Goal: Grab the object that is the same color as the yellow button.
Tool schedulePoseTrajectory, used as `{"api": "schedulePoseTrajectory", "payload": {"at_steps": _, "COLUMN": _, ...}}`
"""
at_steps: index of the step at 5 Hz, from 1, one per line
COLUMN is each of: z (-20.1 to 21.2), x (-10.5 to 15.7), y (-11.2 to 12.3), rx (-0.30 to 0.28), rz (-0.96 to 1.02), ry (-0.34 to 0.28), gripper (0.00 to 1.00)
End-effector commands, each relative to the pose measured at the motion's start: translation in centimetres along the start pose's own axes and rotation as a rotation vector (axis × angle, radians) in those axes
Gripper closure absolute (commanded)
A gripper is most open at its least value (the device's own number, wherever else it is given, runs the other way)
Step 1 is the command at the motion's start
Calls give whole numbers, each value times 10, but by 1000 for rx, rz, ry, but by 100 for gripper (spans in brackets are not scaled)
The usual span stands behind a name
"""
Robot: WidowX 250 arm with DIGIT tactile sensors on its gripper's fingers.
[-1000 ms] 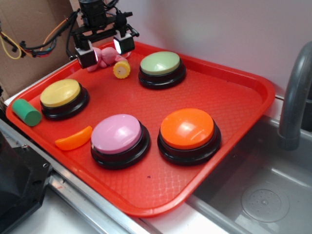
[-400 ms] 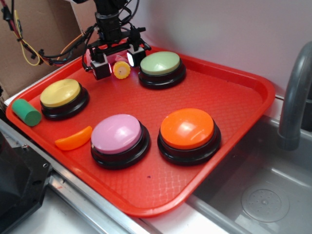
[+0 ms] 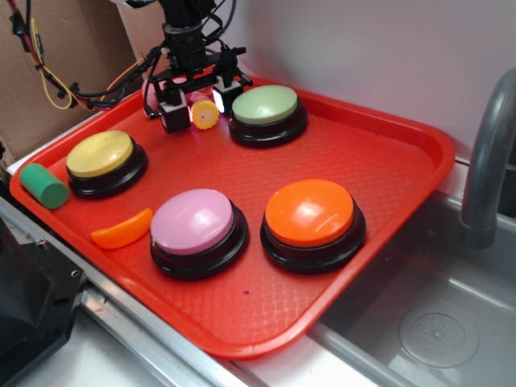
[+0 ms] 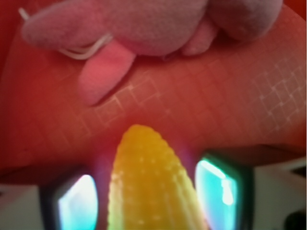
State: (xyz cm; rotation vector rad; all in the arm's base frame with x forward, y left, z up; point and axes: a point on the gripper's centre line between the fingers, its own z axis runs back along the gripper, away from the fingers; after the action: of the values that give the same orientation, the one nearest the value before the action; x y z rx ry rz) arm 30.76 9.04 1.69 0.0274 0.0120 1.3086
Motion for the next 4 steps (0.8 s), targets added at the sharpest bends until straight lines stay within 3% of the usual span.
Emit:
{"api": "schedulePoseTrajectory", "payload": {"at_steps": 1, "z": 10, "x": 6, "y": 8, "rx": -20, "rz": -12, "ry": -31, "gripper": 100}}
{"api": "schedulePoseTrajectory", "payload": {"at_steps": 3, "z": 73, "x": 6, "y": 34, "rx": -53, "rz": -285, "ry": -75, "gripper": 100}}
{"api": "schedulePoseTrajectory", "payload": {"at_steps": 4, "z": 95, "x": -3, "y": 45, "rx": -41, "rz": -443, "ry": -96, "gripper": 100}}
